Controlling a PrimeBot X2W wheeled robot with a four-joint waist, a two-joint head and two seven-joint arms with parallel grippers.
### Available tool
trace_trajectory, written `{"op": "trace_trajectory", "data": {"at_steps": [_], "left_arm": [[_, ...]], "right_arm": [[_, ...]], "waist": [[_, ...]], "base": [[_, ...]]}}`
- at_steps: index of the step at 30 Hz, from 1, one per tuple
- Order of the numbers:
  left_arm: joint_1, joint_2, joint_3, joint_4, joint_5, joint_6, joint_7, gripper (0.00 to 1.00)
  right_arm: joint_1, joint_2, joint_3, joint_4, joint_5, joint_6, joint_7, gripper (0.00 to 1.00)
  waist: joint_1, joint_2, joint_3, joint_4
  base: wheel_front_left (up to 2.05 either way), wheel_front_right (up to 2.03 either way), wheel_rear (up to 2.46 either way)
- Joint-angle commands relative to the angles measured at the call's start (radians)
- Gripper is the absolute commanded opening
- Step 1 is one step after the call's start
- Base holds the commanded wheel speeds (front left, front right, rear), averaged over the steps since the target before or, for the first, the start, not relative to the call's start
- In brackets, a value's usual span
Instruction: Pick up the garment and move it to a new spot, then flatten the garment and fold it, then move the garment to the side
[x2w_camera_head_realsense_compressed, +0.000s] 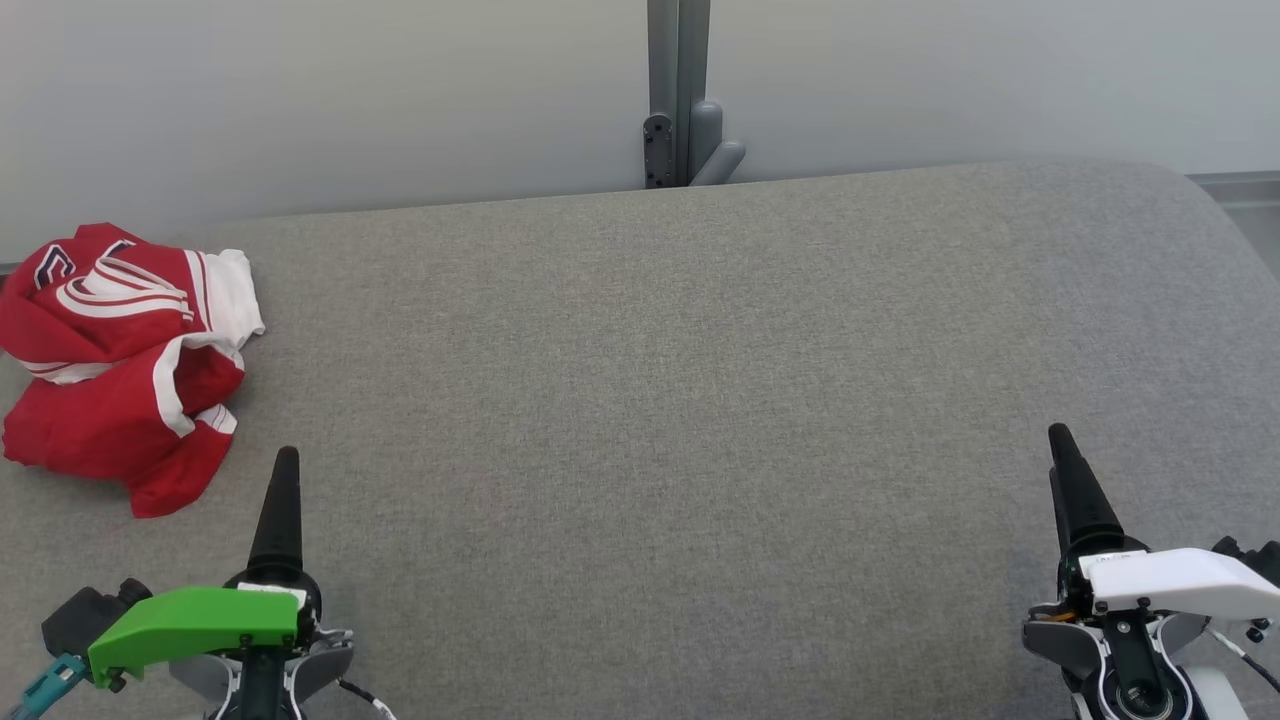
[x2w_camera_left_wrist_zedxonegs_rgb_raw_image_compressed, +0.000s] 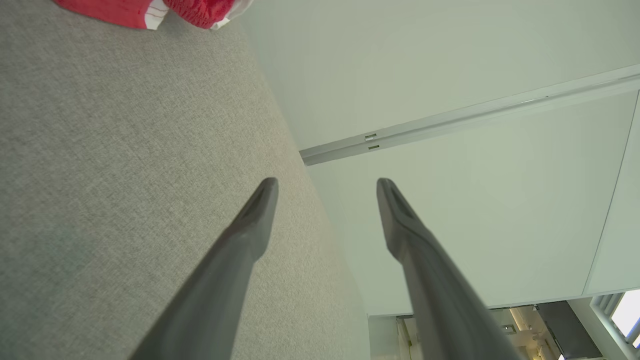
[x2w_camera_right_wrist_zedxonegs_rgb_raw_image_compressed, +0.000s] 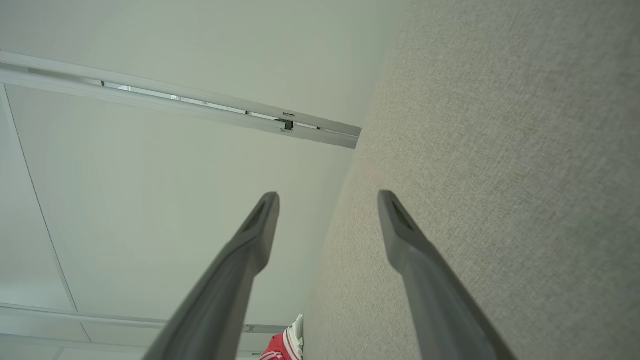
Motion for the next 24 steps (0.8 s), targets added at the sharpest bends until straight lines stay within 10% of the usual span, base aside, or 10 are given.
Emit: {"op": "trace_trajectory", "data": {"at_steps": [1, 24], "left_arm": [[-0.006, 0.006, -0.005, -0.029, 0.04, 0.005, -0.01, 1.0], [0.05, 0.009, -0.081, -0.145, 0.55, 0.088, -0.106, 1.0]], "right_arm": [[-0.007, -0.004, 0.001, -0.028, -0.036, 0.0, -0.008, 1.0], [0.028, -0.001, 0.064, -0.127, -0.539, 0.0, -0.079, 1.0]], "waist": [[0.0, 0.0013, 0.0, 0.0], [0.0, 0.0026, 0.003, -0.002]], "base": [[0.0, 0.0, 0.0], [0.0, 0.0, 0.0]]}}
